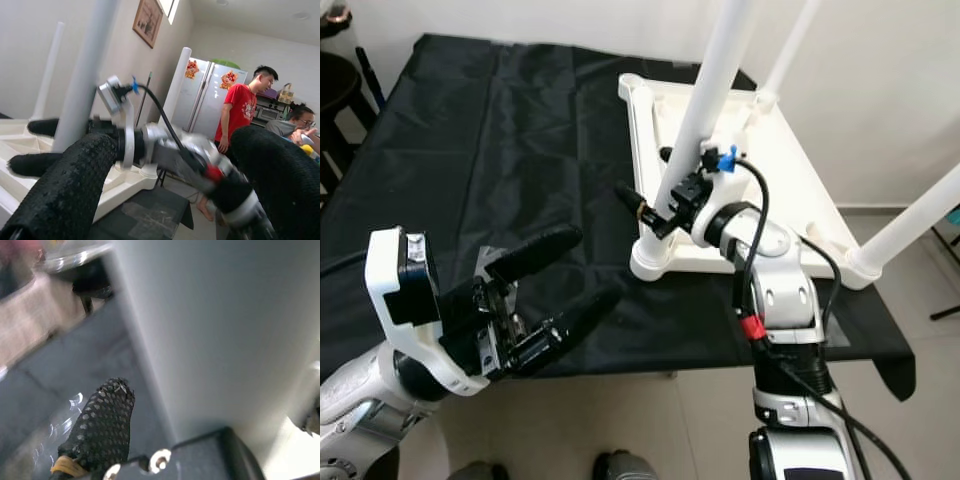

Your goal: Building children table

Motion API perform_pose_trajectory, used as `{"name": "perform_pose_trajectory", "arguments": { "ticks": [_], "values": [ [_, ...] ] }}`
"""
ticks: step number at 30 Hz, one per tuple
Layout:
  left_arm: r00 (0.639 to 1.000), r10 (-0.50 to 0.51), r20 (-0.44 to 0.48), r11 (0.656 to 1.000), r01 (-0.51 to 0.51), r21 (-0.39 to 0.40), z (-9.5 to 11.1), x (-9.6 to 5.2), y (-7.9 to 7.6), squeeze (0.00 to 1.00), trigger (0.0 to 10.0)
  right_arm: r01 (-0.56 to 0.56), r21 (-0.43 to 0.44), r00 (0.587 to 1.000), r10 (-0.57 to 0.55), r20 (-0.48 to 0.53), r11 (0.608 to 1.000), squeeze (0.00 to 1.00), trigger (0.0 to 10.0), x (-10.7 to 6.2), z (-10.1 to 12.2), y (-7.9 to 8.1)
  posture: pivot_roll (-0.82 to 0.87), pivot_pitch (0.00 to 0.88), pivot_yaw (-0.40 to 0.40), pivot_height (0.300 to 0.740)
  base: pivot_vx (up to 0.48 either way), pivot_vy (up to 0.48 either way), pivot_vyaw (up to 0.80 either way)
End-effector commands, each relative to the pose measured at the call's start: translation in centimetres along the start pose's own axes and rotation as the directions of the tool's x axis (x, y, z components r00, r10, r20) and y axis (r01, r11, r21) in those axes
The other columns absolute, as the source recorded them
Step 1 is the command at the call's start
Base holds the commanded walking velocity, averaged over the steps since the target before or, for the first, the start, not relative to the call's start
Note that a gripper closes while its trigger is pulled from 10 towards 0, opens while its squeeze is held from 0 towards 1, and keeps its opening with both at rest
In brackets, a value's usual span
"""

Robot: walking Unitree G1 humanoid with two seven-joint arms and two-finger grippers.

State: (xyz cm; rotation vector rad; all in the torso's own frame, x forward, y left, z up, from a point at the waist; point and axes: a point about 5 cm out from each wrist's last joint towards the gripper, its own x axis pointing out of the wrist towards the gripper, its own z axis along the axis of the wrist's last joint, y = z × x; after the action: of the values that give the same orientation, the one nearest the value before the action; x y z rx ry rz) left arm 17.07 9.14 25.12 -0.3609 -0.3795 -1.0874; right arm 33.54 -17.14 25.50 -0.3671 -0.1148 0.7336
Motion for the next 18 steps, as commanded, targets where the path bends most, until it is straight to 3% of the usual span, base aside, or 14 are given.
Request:
{"name": "perform_pose_trajectory", "arguments": {
  "ticks": [1,3,4,11,12,13,14,18],
  "values": [
    [1.000,-0.004,-0.019,1.000,0.004,-0.016,-0.1,-0.2,-0.6,0.00,10.0,-0.175,-0.038,0.984,0.175,0.016,0.984,1.00,10.0,0.0,1.2,-1.1,0.00,0.208,-0.143,0.740,0.000,0.000,0.00],
    [1.000,-0.004,-0.019,1.000,0.004,-0.016,-0.1,-0.2,-0.6,0.00,10.0,-0.175,-0.038,0.984,0.175,0.016,0.984,1.00,10.0,0.0,1.2,-1.1,0.00,0.208,-0.143,0.740,0.000,0.000,0.00],
    [1.000,0.000,-0.023,1.000,-0.001,-0.022,0.0,-0.3,-0.9,0.00,10.0,-0.251,-0.055,0.967,0.253,0.032,0.966,0.00,10.0,-0.2,2.3,-2.4,0.01,0.221,-0.141,0.740,0.000,0.000,0.00],
    [1.000,0.006,-0.029,1.000,-0.006,-0.026,0.1,-0.5,-1.2,0.00,10.0,-0.314,-0.062,0.947,0.317,0.051,0.948,0.00,10.0,-0.2,3.6,-4.2,0.03,0.235,-0.138,0.740,0.000,0.000,0.00],
    [0.999,0.009,-0.032,1.000,-0.010,-0.026,0.2,-0.5,-1.3,0.00,10.0,-0.349,-0.057,0.934,0.352,0.055,0.935,0.00,4.9,-0.5,3.9,-4.8,0.03,0.239,-0.138,0.740,0.000,0.000,0.00],
    [0.999,0.009,-0.032,1.000,-0.010,-0.026,0.2,-0.5,-1.3,0.00,10.0,-0.349,-0.057,0.934,0.352,0.055,0.935,0.00,4.9,-0.5,3.9,-4.8,0.03,0.239,-0.138,0.740,0.000,0.000,0.00],
    [0.999,0.011,-0.034,1.000,-0.012,-0.027,0.3,-0.6,-1.4,0.00,10.0,-0.387,-0.058,0.920,0.390,0.044,0.920,0.00,0.0,-0.9,4.0,-5.2,0.03,0.243,-0.137,0.740,0.000,0.000,0.00],
    [0.999,0.014,-0.038,0.999,-0.015,-0.029,0.3,-0.7,-1.5,0.00,10.0,-0.426,-0.050,0.901,0.429,0.069,0.903,0.00,0.0,-0.9,4.1,-5.3,0.03,0.242,-0.135,0.740,0.000,0.000,0.00]
  ]
}}
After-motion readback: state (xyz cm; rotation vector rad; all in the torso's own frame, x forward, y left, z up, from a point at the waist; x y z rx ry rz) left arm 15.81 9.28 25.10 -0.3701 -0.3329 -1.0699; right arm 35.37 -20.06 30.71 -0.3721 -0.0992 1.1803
